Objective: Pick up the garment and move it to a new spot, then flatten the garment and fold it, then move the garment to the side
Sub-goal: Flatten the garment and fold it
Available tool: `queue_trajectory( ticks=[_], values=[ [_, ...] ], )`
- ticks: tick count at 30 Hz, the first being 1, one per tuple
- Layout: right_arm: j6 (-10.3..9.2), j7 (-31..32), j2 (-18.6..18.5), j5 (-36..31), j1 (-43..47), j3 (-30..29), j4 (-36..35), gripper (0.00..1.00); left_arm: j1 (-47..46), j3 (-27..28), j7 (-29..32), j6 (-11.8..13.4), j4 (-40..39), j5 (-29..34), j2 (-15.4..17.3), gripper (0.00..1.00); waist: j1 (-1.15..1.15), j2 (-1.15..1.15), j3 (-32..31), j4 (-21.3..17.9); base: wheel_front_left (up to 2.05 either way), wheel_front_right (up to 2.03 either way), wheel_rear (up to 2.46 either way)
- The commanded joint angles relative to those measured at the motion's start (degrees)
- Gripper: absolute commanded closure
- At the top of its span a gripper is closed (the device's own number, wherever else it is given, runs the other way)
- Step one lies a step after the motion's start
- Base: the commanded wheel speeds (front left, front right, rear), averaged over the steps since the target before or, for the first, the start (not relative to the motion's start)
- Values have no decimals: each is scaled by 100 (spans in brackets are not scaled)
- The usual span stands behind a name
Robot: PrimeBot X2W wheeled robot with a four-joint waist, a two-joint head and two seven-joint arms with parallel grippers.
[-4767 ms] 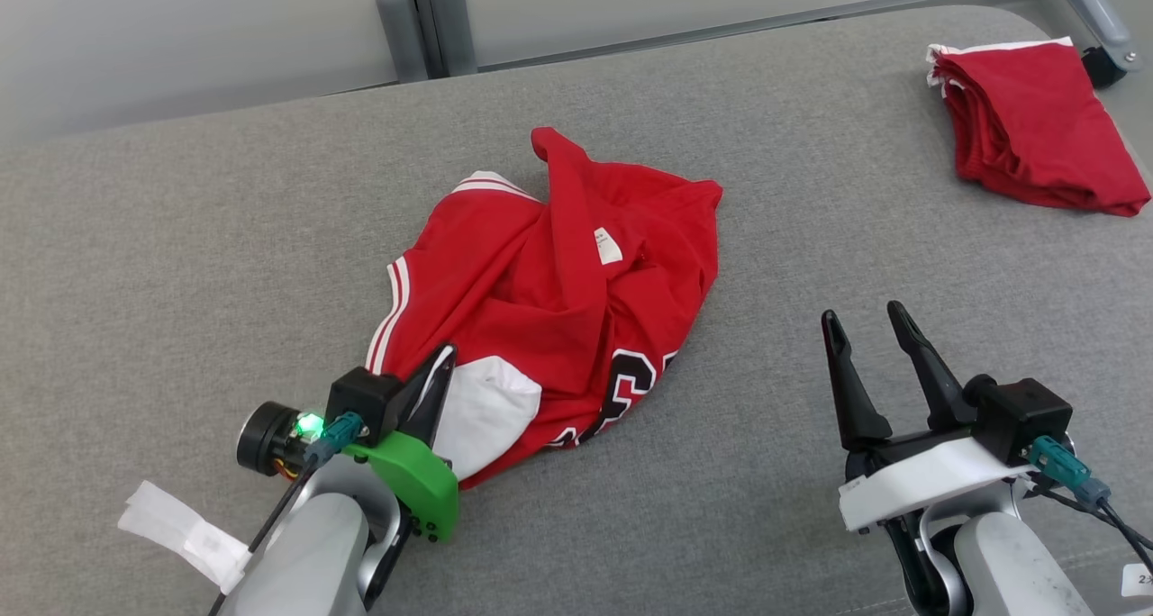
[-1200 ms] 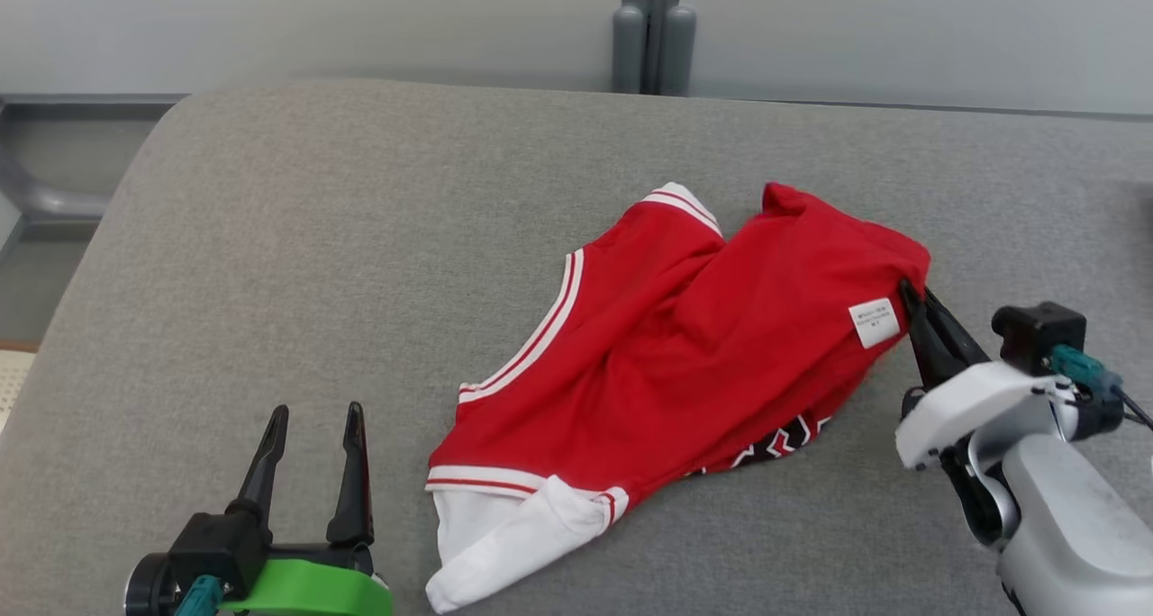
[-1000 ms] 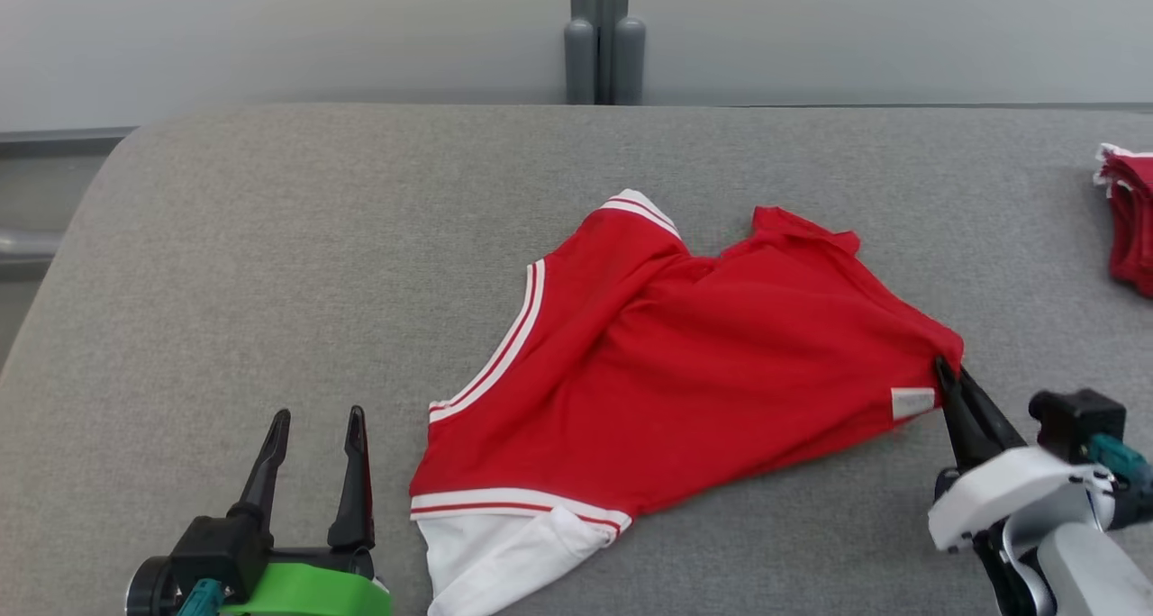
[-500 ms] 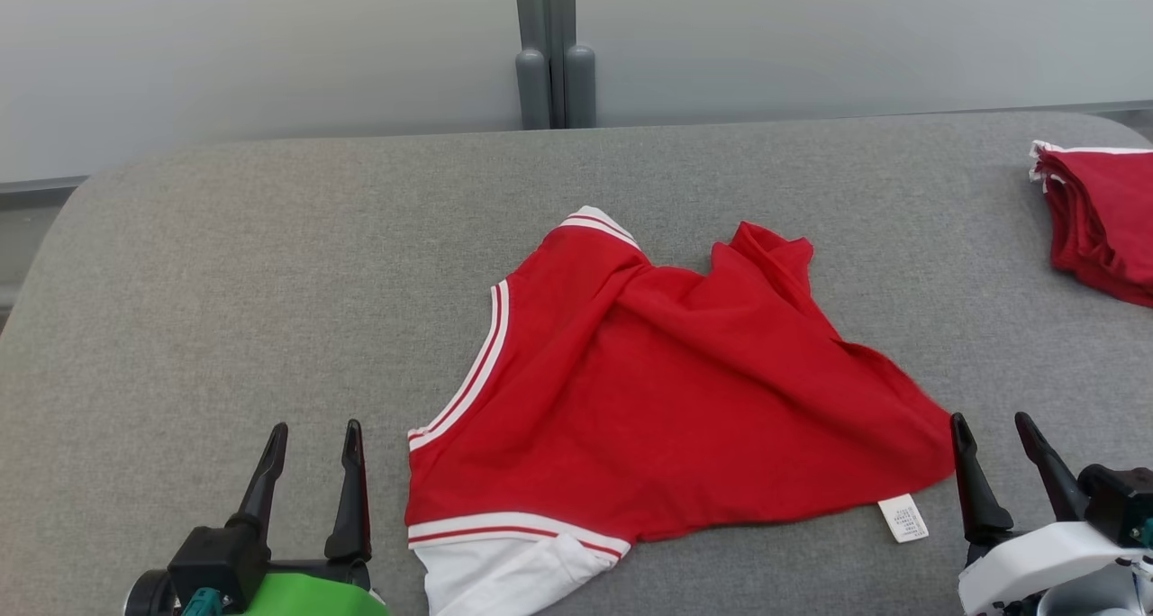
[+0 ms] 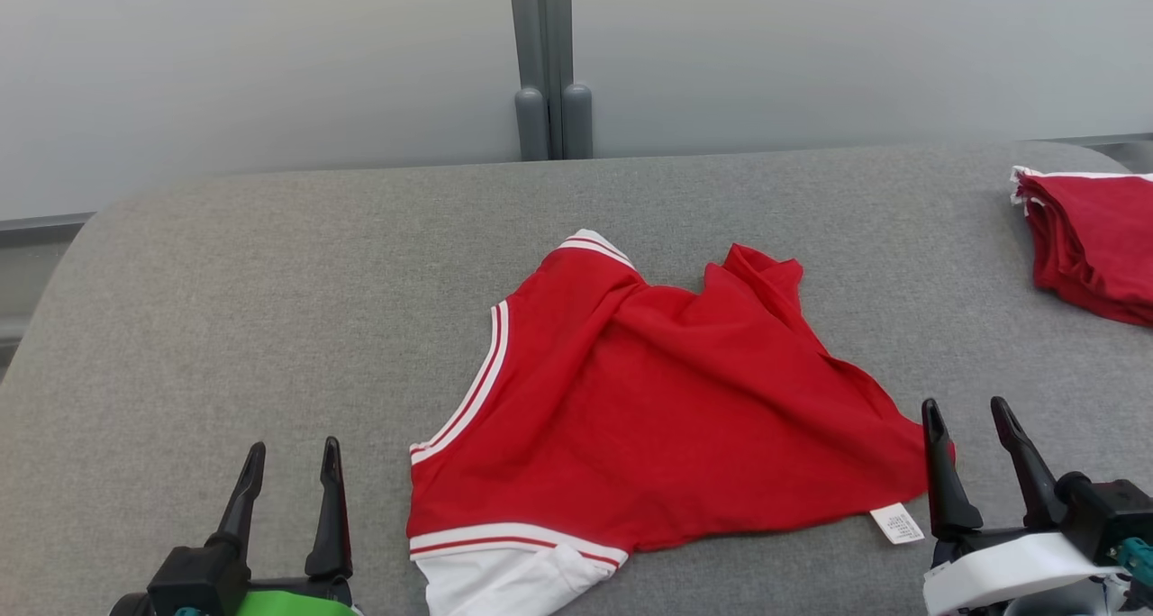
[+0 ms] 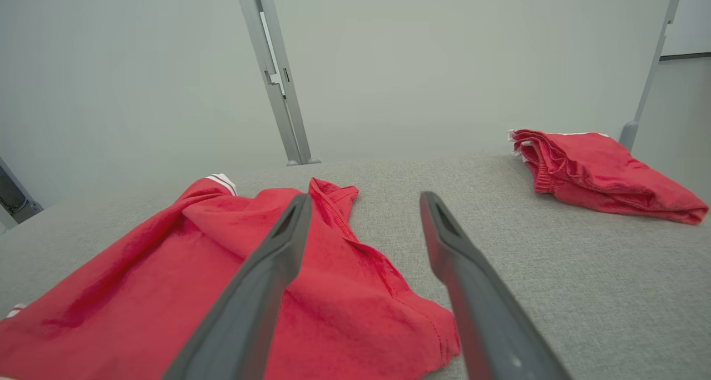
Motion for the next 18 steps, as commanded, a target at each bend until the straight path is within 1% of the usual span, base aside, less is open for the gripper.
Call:
queue_trajectory(
  ticks=[1,12,18],
  values=[
    [-7,-43,9,-21,58,42,-57,0,83,34,0,14,-32,46,14,0,0,0,-15,4,0,0,0],
    [-8,-68,73,-59,101,118,-180,0,113,245,0,-18,23,134,14,0,0,0,-114,24,0,0,0],
    [-7,-69,109,-46,98,151,-149,0,-6,157,1,-111,277,297,18,0,0,0,-115,18,0,0,0]
  ],
)
